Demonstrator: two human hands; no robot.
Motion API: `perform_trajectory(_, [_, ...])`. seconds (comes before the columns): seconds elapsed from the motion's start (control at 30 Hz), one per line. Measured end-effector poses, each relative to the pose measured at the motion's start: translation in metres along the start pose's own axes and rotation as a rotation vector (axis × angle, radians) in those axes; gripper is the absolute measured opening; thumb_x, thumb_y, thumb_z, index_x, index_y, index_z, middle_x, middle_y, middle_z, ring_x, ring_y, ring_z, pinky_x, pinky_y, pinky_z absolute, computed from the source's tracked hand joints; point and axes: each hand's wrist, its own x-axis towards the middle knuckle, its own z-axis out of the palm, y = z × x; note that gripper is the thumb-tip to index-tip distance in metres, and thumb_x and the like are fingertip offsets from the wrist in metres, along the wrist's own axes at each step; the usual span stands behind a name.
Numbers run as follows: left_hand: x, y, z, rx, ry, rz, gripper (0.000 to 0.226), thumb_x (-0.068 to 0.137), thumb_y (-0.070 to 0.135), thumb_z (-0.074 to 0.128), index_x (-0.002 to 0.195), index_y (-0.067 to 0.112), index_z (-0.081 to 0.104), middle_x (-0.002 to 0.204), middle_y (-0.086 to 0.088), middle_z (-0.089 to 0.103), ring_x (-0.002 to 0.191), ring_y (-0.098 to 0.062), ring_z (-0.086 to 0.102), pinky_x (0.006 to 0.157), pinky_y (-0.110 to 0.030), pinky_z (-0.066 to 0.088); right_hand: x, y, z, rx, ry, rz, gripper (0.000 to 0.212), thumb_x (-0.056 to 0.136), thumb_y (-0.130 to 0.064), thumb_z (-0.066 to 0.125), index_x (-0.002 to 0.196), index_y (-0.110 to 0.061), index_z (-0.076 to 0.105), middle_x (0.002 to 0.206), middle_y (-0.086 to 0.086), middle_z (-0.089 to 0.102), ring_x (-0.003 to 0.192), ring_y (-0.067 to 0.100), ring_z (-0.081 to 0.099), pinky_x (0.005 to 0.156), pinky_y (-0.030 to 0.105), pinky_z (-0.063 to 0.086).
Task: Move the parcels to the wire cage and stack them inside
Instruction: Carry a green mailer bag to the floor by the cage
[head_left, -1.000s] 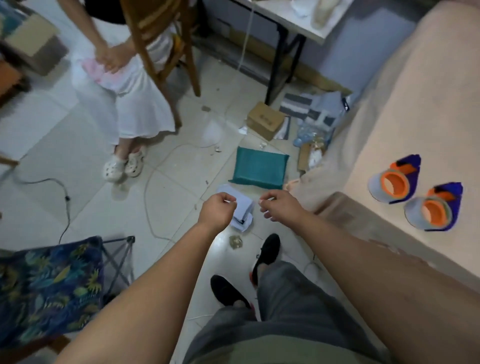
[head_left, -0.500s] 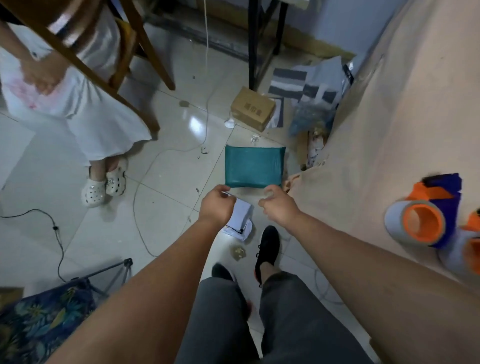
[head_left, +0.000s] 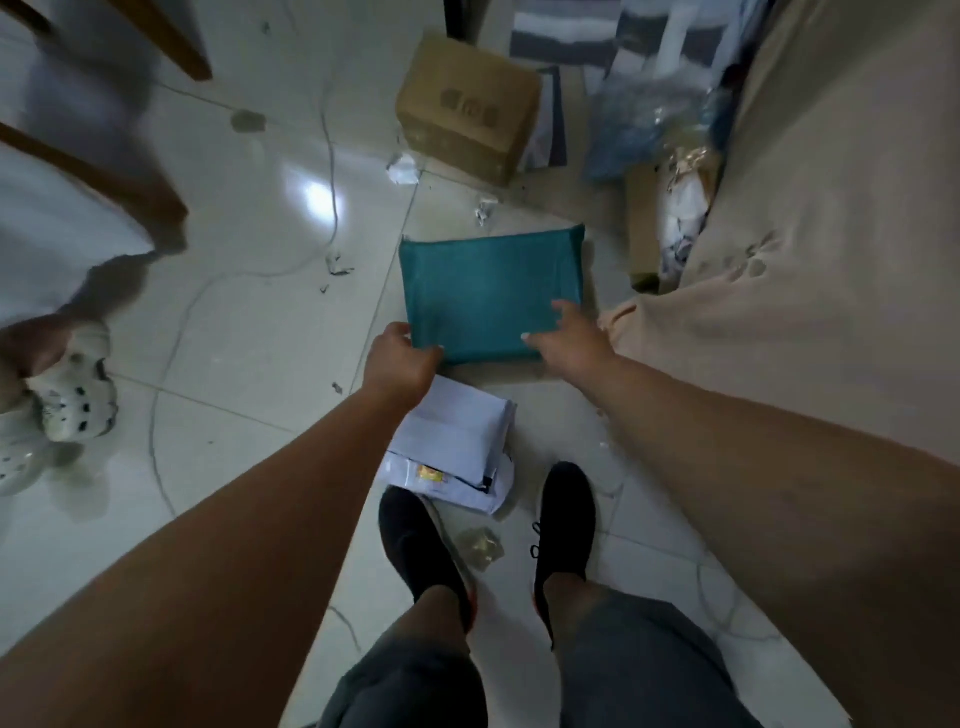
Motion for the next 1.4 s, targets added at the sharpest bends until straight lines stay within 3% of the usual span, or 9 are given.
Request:
perform_trajectory(0.2, [0.119, -0.055, 0.058, 0.01, 0.018, -0.033, 0.069, 0.09, 0.024, 0.072, 0.147, -0.003, 0.043, 0.143, -0.023, 0.053, 0.124, -0.041, 0.058, 0.085, -0.035, 0.047, 0.123, 0.066, 0.024, -0.242, 0.158, -0.001, 0.091, 0.084, -0.049, 0.074, 0.161, -0.028, 0.03, 0.162, 0.01, 0.038, 0.148, 0.035, 0.036, 0.123, 0.044, 0.031])
perform_trajectory(0.3, [0.162, -0.07, 0.076, -0.037, -0.013, -0.054, 0.069, 0.09, 0.024, 0.072, 0.148, 0.001, 0.043, 0.142, -0.021, 0.055, 0.122, -0.04, 0.059, 0.096, -0.044, 0.055, 0.162, 0.094, 0.028, -0.245, 0.212, 0.016, 0.1, 0.082, -0.047, 0.076, 0.164, -0.028, 0.022, 0.163, 0.009, 0.035, 0.147, 0.036, 0.035, 0.122, 0.046, 0.032])
perform_trajectory(0.43, [0.197, -0.078, 0.092, -0.187, -0.057, -0.075, 0.064, 0.089, 0.023, 0.075, 0.145, 0.008, 0.047, 0.133, -0.01, 0.062, 0.112, -0.03, 0.063, 0.086, -0.039, 0.057, 0.193, 0.108, 0.038, 0.006, 0.201, 0.025, 0.107, 0.081, -0.036, 0.083, 0.164, -0.022, 0.017, 0.16, 0.008, 0.044, 0.143, 0.033, 0.046, 0.12, 0.045, 0.039])
perform_trajectory(0.57, [0.211, -0.08, 0.105, -0.341, -0.093, -0.078, 0.061, 0.091, 0.023, 0.076, 0.144, 0.013, 0.049, 0.115, 0.004, 0.061, 0.09, -0.011, 0.06, 0.066, -0.022, 0.047, 0.206, 0.106, 0.048, 0.202, 0.245, 0.017, 0.083, 0.082, -0.022, 0.085, 0.15, -0.012, 0.039, 0.147, 0.008, 0.057, 0.133, 0.031, 0.056, 0.115, 0.043, 0.045])
perform_trajectory(0.67, [0.21, -0.083, 0.109, -0.414, -0.092, -0.074, 0.061, 0.09, 0.022, 0.078, 0.143, 0.015, 0.05, 0.122, 0.002, 0.062, 0.102, -0.019, 0.063, 0.07, -0.023, 0.048, 0.203, 0.104, 0.045, 0.268, 0.24, 0.023, 0.074, 0.085, -0.023, 0.083, 0.146, -0.015, 0.043, 0.141, 0.005, 0.06, 0.123, 0.026, 0.059, 0.111, 0.039, 0.049])
perform_trajectory(0.9, [0.177, -0.09, 0.093, -0.491, -0.049, -0.058, 0.054, 0.093, 0.015, 0.075, 0.14, 0.015, 0.049, 0.126, -0.003, 0.061, 0.11, -0.027, 0.063, 0.072, -0.029, 0.053, 0.164, 0.086, 0.031, 0.266, 0.233, 0.02, 0.063, 0.087, -0.024, 0.082, 0.138, -0.015, 0.046, 0.123, 0.0, 0.061, 0.11, 0.023, 0.063, 0.096, 0.036, 0.055])
perform_trajectory(1.1, [0.101, -0.074, 0.037, -0.613, -0.032, -0.024, 0.047, 0.09, 0.011, 0.08, 0.127, 0.024, 0.054, 0.116, 0.007, 0.065, 0.104, -0.016, 0.066, 0.079, -0.032, 0.059, 0.087, 0.059, 0.011, 0.252, 0.319, -0.011, 0.052, 0.085, -0.033, 0.084, 0.117, -0.018, 0.045, 0.118, 0.001, 0.062, 0.102, 0.02, 0.063, 0.088, 0.034, 0.054])
perform_trajectory(1.3, [-0.015, -0.043, -0.054, -0.693, -0.054, -0.003, 0.036, 0.085, 0.012, 0.083, 0.11, 0.026, 0.061, 0.11, 0.001, 0.068, 0.088, -0.017, 0.065, 0.05, -0.016, 0.05, -0.036, 0.013, -0.013, 0.271, 0.336, -0.015, 0.055, 0.085, -0.038, 0.085, 0.112, -0.015, 0.043, 0.119, 0.007, 0.06, 0.107, 0.024, 0.064, 0.09, 0.037, 0.055])
perform_trajectory(1.4, [-0.08, -0.036, -0.104, -0.715, -0.1, 0.003, 0.039, 0.085, 0.013, 0.084, 0.117, 0.02, 0.06, 0.113, -0.005, 0.065, 0.084, -0.022, 0.064, 0.047, -0.023, 0.048, -0.106, -0.019, -0.031, 0.247, 0.331, -0.03, 0.057, 0.083, -0.039, 0.086, 0.112, -0.012, 0.045, 0.124, 0.013, 0.058, 0.111, 0.028, 0.063, 0.099, 0.046, 0.056])
